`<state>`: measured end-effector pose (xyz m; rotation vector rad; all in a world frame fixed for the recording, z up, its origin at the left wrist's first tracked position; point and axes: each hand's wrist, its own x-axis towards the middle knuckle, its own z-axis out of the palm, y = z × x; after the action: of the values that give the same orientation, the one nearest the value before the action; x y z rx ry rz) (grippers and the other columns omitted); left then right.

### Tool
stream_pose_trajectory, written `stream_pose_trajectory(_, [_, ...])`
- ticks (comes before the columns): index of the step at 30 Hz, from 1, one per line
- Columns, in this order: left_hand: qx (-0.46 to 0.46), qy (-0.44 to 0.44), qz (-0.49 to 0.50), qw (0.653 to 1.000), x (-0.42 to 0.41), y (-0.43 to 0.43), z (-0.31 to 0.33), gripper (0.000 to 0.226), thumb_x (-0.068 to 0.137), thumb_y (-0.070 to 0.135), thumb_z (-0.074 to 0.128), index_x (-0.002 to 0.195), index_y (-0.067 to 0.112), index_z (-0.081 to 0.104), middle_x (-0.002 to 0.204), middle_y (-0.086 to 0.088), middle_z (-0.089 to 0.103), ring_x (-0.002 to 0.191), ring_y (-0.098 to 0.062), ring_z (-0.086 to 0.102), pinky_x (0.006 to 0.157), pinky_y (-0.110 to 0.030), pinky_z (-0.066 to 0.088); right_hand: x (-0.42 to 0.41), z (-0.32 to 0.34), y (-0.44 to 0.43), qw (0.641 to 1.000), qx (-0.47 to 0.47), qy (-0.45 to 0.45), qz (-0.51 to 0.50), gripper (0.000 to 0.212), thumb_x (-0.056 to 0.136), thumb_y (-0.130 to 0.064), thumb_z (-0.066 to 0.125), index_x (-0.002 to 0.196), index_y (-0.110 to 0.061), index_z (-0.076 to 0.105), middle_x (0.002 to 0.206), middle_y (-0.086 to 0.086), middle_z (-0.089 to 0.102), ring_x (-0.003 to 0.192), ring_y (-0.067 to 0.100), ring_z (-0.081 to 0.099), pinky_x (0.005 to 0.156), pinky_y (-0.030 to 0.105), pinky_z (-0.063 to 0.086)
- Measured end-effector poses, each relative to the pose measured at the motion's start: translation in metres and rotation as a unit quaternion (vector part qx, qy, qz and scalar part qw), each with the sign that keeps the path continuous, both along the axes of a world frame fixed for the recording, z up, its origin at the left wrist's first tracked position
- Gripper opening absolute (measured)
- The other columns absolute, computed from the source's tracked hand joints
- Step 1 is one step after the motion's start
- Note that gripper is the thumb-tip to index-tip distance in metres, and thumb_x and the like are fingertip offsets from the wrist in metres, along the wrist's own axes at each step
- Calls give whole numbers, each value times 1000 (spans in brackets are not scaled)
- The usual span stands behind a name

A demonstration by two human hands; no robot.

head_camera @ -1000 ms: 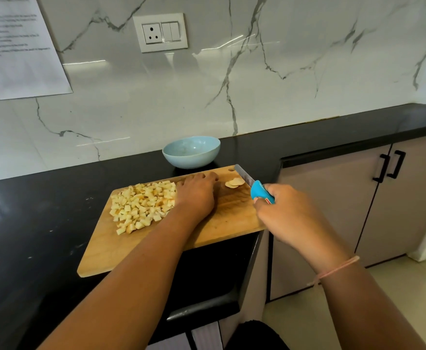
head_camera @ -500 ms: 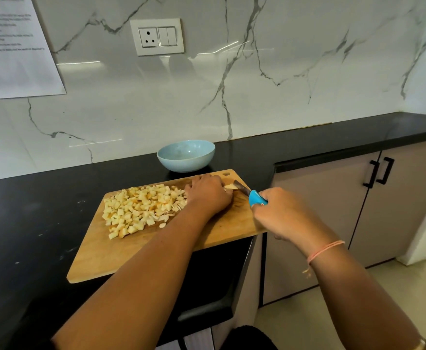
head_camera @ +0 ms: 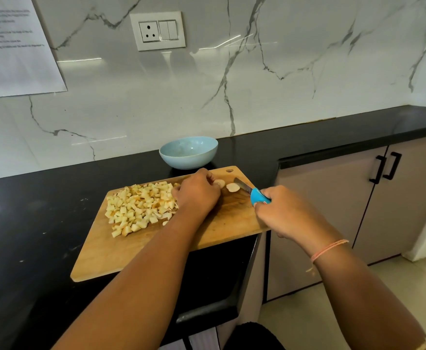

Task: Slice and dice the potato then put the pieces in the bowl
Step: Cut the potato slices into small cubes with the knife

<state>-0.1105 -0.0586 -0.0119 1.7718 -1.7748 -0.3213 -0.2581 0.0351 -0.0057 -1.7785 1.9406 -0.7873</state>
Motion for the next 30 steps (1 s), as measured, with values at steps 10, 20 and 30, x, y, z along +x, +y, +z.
stream_pose_trajectory(10, [-14, -71, 57, 996, 6, 9, 5, 18, 97, 35, 50, 108, 29, 62, 104, 4, 64, 113, -21, 53, 100, -43, 25, 15, 6, 7, 1000, -24, 6, 19, 32, 98, -31, 46, 128, -20, 51, 94, -2, 57, 78, 13, 56, 69, 24, 49])
stream_pose_trajectory(20, [39, -132, 68, 988, 15, 11, 4, 20, 93, 32, 54, 107, 32, 67, 125, 2, 57, 131, -24, 33, 107, -50, 20, 31, 7, 8, 999, -1, 28, 30, 32, 98, -31, 44, 127, -19, 50, 93, -3, 55, 83, 14, 56, 73, 26, 49])
stream_pose_trajectory(30, [15, -133, 38, 990, 16, 10, 2, 19, 90, 39, 56, 102, 34, 70, 128, 4, 52, 132, -23, 29, 106, -49, 17, 36, 9, 8, 999, 2, 32, 29, 34, 99, -30, 44, 131, -19, 48, 97, -3, 55, 81, 11, 53, 62, 21, 41])
